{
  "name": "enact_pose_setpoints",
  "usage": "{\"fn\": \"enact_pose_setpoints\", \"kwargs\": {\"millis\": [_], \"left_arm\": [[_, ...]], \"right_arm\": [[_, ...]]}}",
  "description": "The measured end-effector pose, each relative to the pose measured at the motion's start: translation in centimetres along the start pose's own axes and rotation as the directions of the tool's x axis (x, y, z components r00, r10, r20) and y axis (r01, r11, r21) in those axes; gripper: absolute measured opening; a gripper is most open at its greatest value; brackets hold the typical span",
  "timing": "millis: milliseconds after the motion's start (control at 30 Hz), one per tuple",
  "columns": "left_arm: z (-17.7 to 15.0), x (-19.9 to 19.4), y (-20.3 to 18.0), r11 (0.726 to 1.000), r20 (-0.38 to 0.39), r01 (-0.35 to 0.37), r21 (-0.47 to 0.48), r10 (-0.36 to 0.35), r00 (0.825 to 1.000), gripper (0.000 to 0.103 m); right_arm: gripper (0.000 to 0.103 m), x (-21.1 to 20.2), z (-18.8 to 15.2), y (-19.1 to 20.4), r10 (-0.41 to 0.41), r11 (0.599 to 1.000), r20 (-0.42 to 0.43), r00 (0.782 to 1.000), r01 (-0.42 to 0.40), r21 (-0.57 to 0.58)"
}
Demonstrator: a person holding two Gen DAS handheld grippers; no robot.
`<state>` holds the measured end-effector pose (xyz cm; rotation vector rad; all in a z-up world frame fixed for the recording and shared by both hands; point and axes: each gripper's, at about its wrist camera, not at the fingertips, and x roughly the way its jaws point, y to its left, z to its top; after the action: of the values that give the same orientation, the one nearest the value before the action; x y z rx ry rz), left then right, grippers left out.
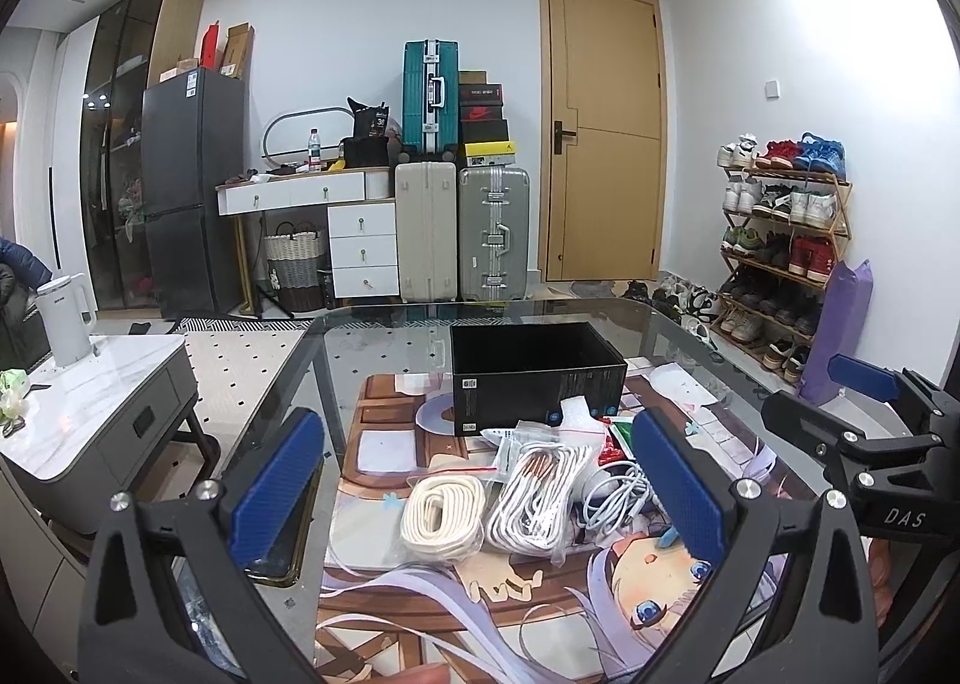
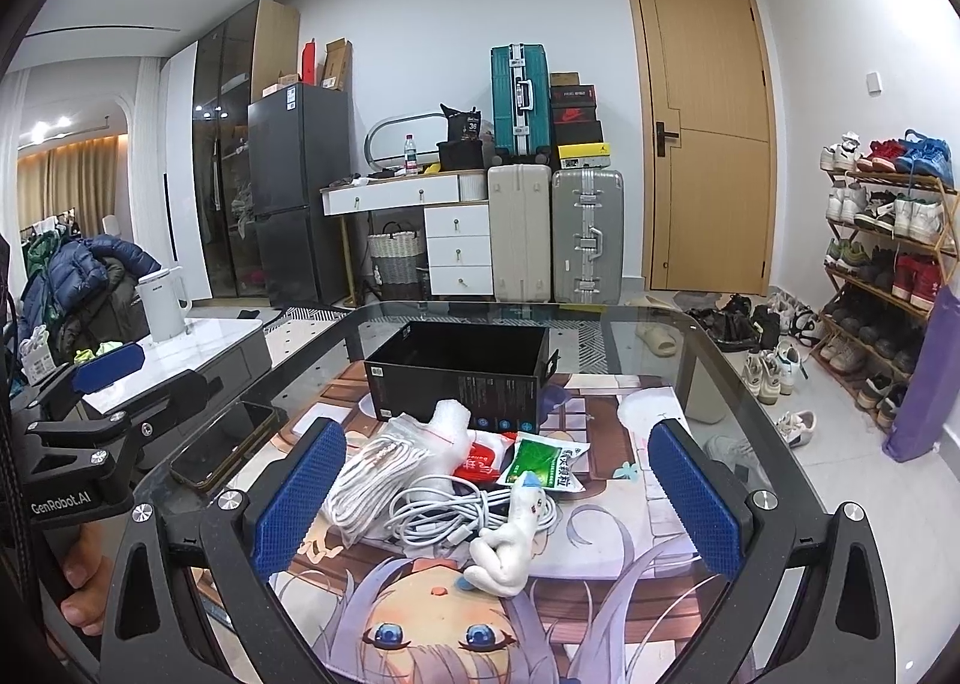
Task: Organize soft objects
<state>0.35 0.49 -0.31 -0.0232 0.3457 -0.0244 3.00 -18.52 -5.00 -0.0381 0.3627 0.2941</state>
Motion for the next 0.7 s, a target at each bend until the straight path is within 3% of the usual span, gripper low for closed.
{"fn": "enact_pose_setpoints", "kwargs": {"millis": [700], "left_arm": [[0.14,-0.18,-0.01,1.000,-0.002,0.003,0.003,-0.003,1.000,0.103]], "right_arm": [[0.103,-0.18,0.18,0.10,0.001,1.000,-0.008,1.000,-0.001,0.005]]}}
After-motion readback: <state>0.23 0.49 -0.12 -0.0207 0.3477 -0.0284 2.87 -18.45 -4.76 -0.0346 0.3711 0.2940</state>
